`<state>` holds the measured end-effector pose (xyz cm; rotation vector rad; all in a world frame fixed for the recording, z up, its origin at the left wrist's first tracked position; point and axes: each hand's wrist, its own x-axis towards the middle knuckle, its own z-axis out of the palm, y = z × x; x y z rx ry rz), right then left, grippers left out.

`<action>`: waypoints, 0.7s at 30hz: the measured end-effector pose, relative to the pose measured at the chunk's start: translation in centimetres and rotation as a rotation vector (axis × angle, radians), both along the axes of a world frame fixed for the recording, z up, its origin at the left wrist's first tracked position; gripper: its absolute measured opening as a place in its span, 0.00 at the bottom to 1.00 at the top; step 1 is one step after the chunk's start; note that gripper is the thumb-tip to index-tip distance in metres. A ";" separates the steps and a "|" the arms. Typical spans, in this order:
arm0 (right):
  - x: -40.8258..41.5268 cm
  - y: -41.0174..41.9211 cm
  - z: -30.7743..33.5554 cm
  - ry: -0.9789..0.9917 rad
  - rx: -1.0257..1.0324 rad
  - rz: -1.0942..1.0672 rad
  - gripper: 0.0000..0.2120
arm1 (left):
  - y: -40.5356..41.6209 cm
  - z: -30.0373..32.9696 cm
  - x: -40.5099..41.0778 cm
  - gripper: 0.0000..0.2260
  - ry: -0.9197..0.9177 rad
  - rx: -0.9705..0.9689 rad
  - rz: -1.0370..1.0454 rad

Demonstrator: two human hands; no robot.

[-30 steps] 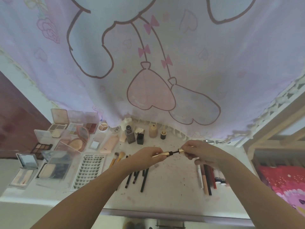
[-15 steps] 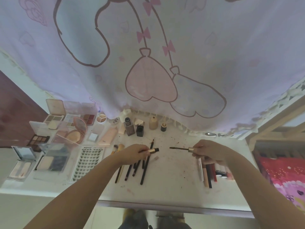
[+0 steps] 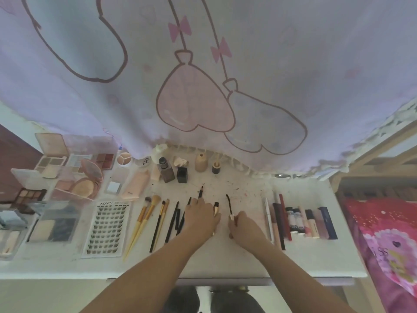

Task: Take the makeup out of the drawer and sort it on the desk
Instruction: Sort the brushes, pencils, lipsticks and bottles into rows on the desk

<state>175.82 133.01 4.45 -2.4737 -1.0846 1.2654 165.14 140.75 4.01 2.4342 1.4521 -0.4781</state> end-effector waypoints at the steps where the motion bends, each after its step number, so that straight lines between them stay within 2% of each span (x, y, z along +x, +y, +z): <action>1: -0.6 0.2 -0.1 -0.056 -0.005 0.052 0.11 | 0.2 -0.2 0.0 0.21 0.016 0.008 -0.010; 4: -2.5 0.8 -0.5 -0.174 -0.034 0.135 0.17 | 0.5 -0.5 -0.3 0.21 0.024 0.020 -0.026; 7: -3.7 1.3 -1.2 -0.260 -0.059 0.193 0.17 | 0.7 -0.5 -0.9 0.21 0.019 0.022 -0.051; 11: -3.5 1.5 -0.9 -0.260 -0.064 0.227 0.18 | 1.0 -0.3 -1.7 0.20 -0.011 0.042 -0.047; 16: 3.5 1.7 1.4 -0.353 0.004 0.189 0.17 | 0.0 1.2 1.3 0.17 -0.157 0.098 -0.149; 21: 10.0 2.6 2.4 -0.448 -0.085 0.189 0.15 | -3.3 0.7 8.0 0.16 -0.217 -0.042 -0.260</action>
